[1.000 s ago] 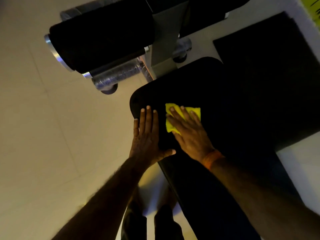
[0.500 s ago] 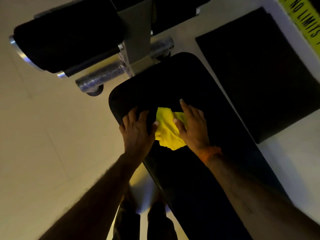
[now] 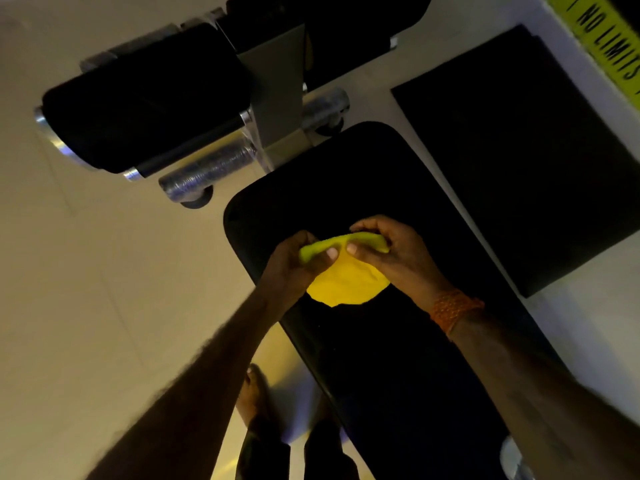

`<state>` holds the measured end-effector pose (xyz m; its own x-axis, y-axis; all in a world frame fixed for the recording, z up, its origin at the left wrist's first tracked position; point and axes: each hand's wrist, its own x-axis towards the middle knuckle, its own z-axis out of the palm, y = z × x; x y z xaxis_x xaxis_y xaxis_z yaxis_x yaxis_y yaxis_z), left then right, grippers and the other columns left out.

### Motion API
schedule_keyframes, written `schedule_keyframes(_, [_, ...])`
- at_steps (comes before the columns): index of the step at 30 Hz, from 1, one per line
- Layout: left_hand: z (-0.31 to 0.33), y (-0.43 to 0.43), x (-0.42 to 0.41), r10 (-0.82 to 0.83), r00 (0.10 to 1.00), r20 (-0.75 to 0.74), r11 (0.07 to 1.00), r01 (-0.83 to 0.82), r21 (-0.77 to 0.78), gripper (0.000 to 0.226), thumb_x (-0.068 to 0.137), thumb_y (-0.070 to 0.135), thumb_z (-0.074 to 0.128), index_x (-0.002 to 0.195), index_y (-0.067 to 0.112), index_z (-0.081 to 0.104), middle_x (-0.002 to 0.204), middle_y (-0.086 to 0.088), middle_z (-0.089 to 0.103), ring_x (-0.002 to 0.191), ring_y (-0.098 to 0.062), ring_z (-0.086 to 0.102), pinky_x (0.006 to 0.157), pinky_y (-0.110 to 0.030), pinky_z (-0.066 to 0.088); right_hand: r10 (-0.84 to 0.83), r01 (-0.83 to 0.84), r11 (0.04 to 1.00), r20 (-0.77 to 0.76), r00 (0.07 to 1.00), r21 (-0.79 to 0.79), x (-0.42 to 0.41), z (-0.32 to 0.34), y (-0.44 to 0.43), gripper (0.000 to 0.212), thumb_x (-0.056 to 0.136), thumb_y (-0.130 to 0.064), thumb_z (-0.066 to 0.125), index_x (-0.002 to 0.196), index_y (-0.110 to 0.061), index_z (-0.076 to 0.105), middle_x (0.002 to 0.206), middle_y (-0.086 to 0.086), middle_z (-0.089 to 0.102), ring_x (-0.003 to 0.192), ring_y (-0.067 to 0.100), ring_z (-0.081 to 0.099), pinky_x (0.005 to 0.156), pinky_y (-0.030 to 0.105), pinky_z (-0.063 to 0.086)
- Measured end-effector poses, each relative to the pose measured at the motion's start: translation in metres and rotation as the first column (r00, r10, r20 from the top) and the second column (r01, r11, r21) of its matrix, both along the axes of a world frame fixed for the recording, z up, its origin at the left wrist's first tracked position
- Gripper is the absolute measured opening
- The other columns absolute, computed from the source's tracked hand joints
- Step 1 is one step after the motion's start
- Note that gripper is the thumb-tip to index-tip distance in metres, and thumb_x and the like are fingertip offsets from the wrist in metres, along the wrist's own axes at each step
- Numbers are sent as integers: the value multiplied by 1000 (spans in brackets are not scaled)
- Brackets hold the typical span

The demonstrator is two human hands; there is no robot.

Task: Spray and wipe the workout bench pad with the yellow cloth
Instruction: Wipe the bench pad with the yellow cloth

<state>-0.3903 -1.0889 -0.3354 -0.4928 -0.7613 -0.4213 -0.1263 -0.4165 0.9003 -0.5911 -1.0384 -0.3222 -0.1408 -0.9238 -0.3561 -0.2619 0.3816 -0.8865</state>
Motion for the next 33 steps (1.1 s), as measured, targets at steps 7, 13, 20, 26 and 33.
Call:
schedule_keyframes(7, [-8,-1,23,284,860,424,858,-31,-512,48,96,54,54,115,10,52,85,-1,63,79,-33,66,62,-43,51,9,-19,999,-248,969,-38,27,-22,-40,27,89,-29,78,109,-17,66,91,-3,66,87,14,62,76,33,50])
schedule_keyframes(13, [-24,-40,38,424,581,695,705,269,-656,64,96,58,54,150,26,40,161,-7,33,147,-32,34,111,-47,35,-61,4,991,-421,905,-135,38,-38,-88,36,99,-30,64,130,-13,62,130,11,61,118,24,59,99,43,52])
schedule_keyframes(20, [-67,-24,-9,145,469,871,565,683,-462,75,97,74,21,162,38,7,171,-9,-10,156,-34,-15,124,-61,0,61,-149,984,-608,791,-95,19,-63,-41,53,106,-36,39,154,-13,43,166,10,31,156,26,23,125,41,23])
schedule_keyframes(26, [-72,-38,-9,258,456,852,576,635,-515,67,104,61,28,162,33,10,171,-7,-1,158,-31,-5,125,-58,7,201,-287,958,-685,700,-13,12,-71,-30,66,104,-54,21,162,-22,22,173,2,5,160,19,-1,130,43,5])
schedule_keyframes(33, [-70,-37,-22,341,456,822,713,445,-542,67,107,49,30,163,17,11,170,-15,-2,158,-31,-6,125,-58,4,186,-274,962,-689,700,-18,10,-74,-27,66,104,-56,17,163,-27,19,173,-1,6,160,16,-1,129,38,0])
